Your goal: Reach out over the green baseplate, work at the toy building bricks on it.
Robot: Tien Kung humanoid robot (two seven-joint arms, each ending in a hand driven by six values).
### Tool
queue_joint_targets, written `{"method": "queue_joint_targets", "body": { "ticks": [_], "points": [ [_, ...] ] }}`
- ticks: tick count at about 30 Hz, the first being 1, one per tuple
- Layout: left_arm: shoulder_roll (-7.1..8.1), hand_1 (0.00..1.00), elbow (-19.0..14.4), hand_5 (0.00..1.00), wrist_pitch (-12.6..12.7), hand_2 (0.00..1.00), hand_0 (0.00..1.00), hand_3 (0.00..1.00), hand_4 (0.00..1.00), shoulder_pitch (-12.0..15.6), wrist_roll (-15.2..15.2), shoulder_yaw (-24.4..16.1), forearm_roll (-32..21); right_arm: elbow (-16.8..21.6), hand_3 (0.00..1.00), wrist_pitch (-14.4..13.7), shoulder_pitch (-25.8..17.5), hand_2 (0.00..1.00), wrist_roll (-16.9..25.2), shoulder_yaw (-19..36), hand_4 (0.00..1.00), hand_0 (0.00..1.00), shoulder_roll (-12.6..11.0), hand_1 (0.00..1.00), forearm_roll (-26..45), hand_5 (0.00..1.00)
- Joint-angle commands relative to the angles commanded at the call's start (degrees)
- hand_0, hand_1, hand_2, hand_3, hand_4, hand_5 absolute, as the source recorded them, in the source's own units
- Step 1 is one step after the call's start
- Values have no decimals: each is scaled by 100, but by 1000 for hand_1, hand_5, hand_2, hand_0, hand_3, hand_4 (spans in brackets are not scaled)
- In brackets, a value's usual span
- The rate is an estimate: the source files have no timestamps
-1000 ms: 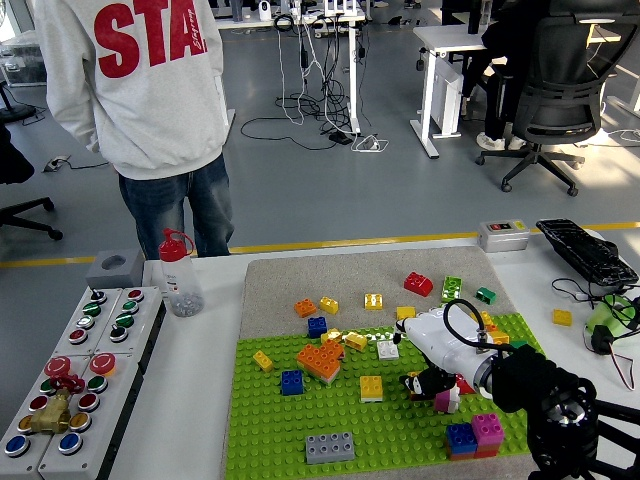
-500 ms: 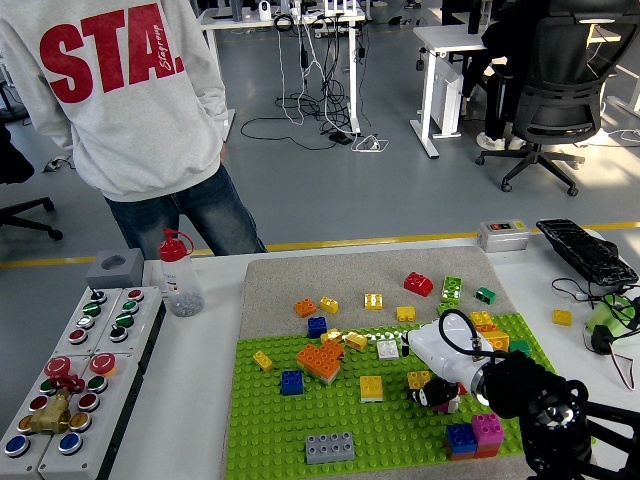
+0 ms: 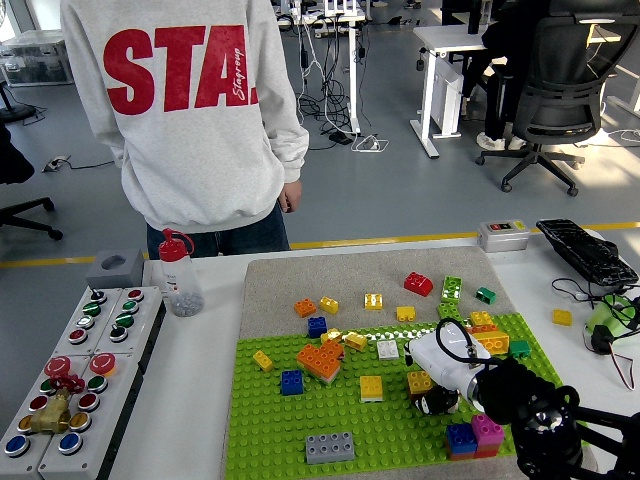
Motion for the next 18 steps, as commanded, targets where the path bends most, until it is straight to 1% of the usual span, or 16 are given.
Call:
{"method": "queue_joint_targets", "body": {
  "ticks": [5, 6, 8, 11, 12, 17, 18],
  "points": [
    [-6, 690, 0, 998, -5, 653, 691, 620, 361, 17, 7, 2, 10, -102, 642, -52, -10, 217, 7, -31, 827, 324, 40, 164, 2, 425],
    [-7, 690, 0, 998, -5, 653, 691, 619, 361, 20, 8, 2, 12, -117, 622, -63, -13, 210, 11, -37, 817, 318, 46, 156, 5, 417],
    [-8, 690, 0, 998, -7, 653, 691, 619, 361, 27, 10, 2, 14, -143, 622, -94, -20, 210, 20, -51, 817, 318, 57, 156, 10, 417],
    [-11, 690, 0, 998, -7, 653, 691, 619, 361, 37, 12, -3, 23, -196, 622, -204, -31, 210, 42, -69, 817, 318, 77, 156, -5, 417],
    [-11, 690, 0, 998, -7, 654, 691, 620, 360, 40, 12, -4, 24, -211, 589, -236, -35, 202, 49, -73, 790, 308, 82, 144, -12, 395],
    [-13, 690, 0, 998, -6, 654, 691, 620, 360, 46, 12, -3, 23, -274, 589, -369, -49, 202, 80, -91, 790, 308, 99, 144, -66, 395],
    [-13, 690, 0, 998, -7, 654, 691, 620, 360, 46, 10, 1, 19, -291, 581, -378, -49, 202, 84, -95, 768, 299, 101, 140, -93, 350]
  ]
}}
